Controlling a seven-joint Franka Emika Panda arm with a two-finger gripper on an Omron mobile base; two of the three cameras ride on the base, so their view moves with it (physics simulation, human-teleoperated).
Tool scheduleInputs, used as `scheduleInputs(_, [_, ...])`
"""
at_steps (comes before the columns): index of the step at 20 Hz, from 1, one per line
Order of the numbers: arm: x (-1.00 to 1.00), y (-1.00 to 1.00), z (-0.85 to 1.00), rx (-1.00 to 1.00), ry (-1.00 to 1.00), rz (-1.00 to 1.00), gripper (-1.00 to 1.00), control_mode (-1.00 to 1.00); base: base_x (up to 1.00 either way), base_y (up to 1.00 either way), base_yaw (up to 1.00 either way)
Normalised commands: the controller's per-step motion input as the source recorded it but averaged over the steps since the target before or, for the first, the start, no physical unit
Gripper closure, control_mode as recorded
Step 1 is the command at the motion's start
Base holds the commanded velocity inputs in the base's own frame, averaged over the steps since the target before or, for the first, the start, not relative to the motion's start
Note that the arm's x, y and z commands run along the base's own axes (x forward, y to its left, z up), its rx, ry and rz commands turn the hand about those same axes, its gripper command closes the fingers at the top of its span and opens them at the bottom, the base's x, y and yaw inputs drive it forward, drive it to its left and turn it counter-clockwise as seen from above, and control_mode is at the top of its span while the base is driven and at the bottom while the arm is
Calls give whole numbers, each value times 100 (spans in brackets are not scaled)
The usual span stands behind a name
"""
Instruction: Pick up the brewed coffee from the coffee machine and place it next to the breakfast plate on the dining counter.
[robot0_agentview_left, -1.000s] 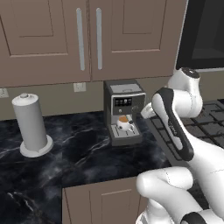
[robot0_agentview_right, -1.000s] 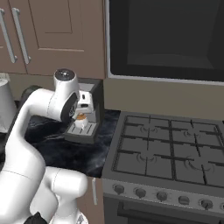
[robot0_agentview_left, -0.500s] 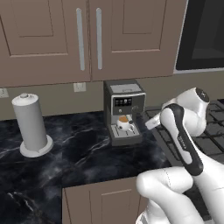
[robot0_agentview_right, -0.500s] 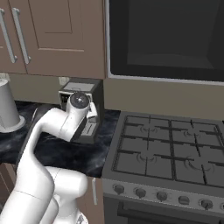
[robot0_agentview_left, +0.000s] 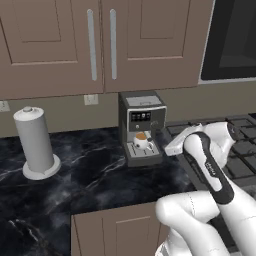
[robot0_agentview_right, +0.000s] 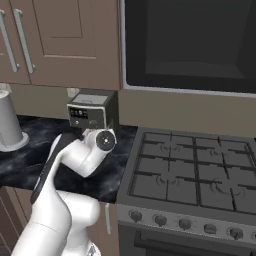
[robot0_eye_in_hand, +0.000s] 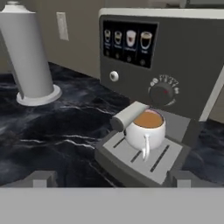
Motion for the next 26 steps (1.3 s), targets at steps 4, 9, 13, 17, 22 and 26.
scheduleInputs(4, [43, -19, -7, 20, -1, 11, -100, -100, 0, 0, 0])
scheduleInputs(9, [40, -4, -12, 16, -2, 11, -100, -100, 0, 0, 0])
scheduleInputs(13, [34, 0, -19, 8, -2, 12, -100, -100, 0, 0, 0])
scheduleInputs(17, [31, 1, -26, 4, -1, 13, -100, -100, 0, 0, 0])
scheduleInputs(22, [32, 0, -23, 1, 0, 11, -100, -100, 0, 0, 0])
scheduleInputs(26, [28, 15, -23, 0, 0, 7, -100, -100, 0, 0, 0])
